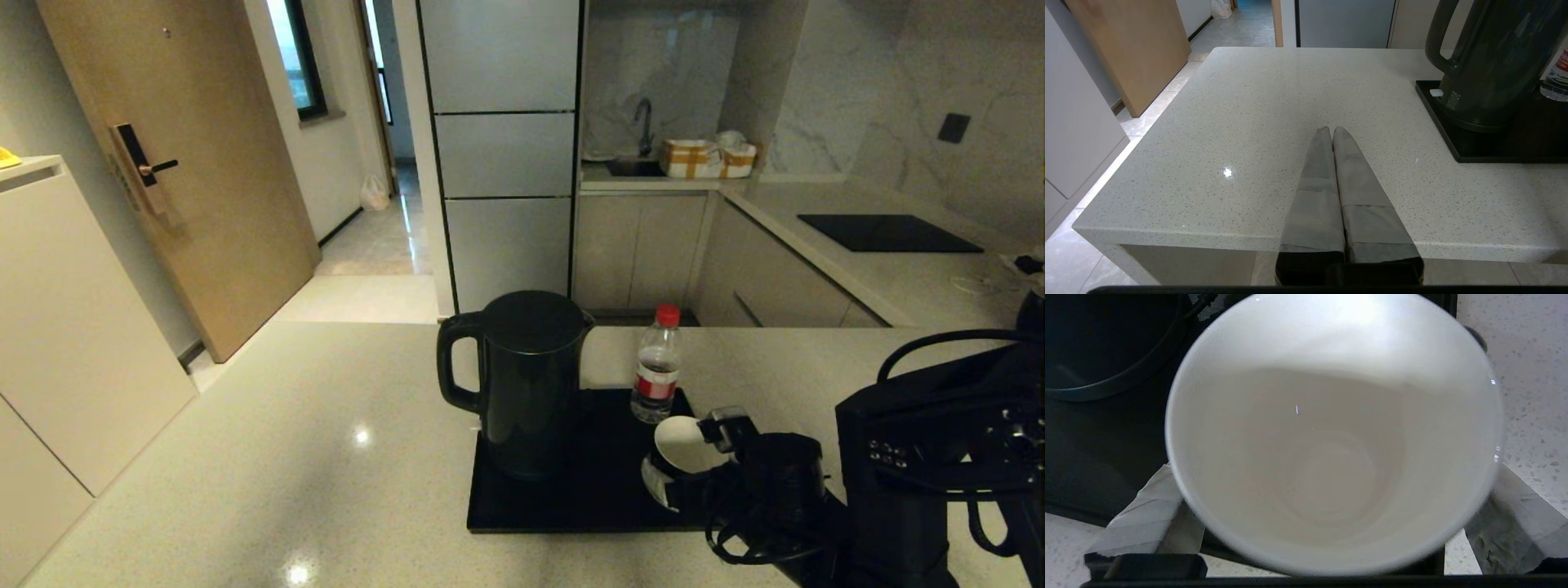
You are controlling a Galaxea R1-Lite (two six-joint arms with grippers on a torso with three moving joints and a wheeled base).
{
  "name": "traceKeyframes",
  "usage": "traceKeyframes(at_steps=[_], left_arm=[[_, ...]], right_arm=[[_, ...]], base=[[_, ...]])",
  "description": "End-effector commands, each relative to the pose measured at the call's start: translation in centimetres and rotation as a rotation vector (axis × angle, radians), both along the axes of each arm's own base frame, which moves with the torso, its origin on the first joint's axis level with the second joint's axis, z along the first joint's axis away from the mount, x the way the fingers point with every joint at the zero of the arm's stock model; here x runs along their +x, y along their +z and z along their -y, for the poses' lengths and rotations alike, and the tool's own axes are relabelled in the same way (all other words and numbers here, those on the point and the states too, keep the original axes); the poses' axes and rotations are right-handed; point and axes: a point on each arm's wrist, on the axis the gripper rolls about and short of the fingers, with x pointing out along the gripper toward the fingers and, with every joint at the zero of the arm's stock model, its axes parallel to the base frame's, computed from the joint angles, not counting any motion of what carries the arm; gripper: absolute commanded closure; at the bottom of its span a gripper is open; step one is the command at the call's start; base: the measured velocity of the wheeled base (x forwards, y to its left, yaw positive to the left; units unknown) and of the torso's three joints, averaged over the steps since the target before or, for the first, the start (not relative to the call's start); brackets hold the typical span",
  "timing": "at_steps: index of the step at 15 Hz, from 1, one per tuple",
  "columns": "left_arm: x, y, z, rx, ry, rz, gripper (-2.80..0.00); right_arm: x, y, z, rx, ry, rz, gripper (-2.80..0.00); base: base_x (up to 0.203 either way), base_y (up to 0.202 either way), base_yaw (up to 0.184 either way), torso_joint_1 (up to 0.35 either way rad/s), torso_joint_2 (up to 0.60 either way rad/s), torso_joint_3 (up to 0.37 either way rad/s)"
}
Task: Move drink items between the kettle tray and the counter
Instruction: Pick up the tea cup
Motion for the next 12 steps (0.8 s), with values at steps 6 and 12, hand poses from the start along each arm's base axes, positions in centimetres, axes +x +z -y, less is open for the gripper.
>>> traceKeyframes(at_steps=[6,12], left_arm=[[0.0,0.0,0.0,0.000,0.001,0.000,0.00],[0.0,0.0,0.0,0.002,0.001,0.000,0.00]], right_arm=[[0.2,-0.1,-0.1,0.005,0.000,0.008,0.00],[-0.8,2.4,0.4,0.026,0.000,0.051,0.00]], base=[[0.000,0.000,0.000,0.000,0.00,0.000],[0.000,0.000,0.000,0.000,0.00,0.000]])
